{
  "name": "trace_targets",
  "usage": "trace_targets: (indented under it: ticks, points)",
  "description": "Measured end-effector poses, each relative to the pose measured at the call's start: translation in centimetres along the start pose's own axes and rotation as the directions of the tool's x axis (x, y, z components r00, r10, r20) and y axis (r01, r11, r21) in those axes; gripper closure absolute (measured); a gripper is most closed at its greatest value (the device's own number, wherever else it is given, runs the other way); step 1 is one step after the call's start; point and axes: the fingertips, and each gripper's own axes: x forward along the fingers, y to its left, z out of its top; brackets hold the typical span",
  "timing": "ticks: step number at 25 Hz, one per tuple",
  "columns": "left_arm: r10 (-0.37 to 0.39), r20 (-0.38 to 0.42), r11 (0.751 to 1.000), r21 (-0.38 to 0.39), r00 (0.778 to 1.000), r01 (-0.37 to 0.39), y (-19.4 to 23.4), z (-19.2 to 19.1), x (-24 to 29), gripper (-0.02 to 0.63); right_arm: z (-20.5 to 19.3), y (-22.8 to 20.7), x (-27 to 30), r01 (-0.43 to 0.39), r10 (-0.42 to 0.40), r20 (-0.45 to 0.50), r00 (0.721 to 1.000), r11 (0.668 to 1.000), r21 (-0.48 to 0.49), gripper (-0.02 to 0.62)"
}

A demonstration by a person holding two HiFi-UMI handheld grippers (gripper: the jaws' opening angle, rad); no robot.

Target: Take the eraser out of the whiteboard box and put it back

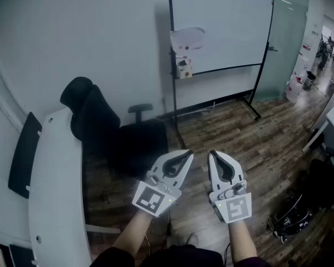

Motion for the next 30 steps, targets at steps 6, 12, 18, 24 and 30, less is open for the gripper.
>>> trace_targets:
  ticks: [6, 12, 18, 24, 30]
  points:
    - [0.006, -0.015, 1.000, -0.019, 1.000, -0.006, -0.8, -1.0, 2.1, 0.600, -1.2, -2.6, -0.6, 0.000, 0.000, -0.014, 1.000, 1.000, 0.003, 0.592]
    - [0.028, -0.025, 0.999, -0.021, 0.999, -0.029, -1.0, -2.5, 4.2, 0.600, -2.2, -5.3, -1.2, 0.009, -0.009, 0.003, 1.000, 0.999, 0.050, 0.592]
    - [0.055, -0.052, 0.997, -0.047, 0.997, -0.058, 0.5, -4.4, 6.5, 0.600, -5.4, -7.1, -0.2, -0.019, 0.022, -0.046, 0.999, 0.997, 0.080, 0.591]
    - [0.052, -0.070, 0.997, -0.054, 0.996, -0.056, 3.5, -7.5, 10.0, 0.600, -9.1, -9.9, 2.7, -0.014, 0.020, -0.069, 0.997, 0.995, 0.095, 0.591]
    - [0.035, -0.084, 0.997, -0.072, 0.996, -0.041, 7.6, -10.0, 14.6, 0.600, -12.8, -12.9, 6.7, 0.004, 0.007, -0.102, 0.995, 0.994, 0.106, 0.592]
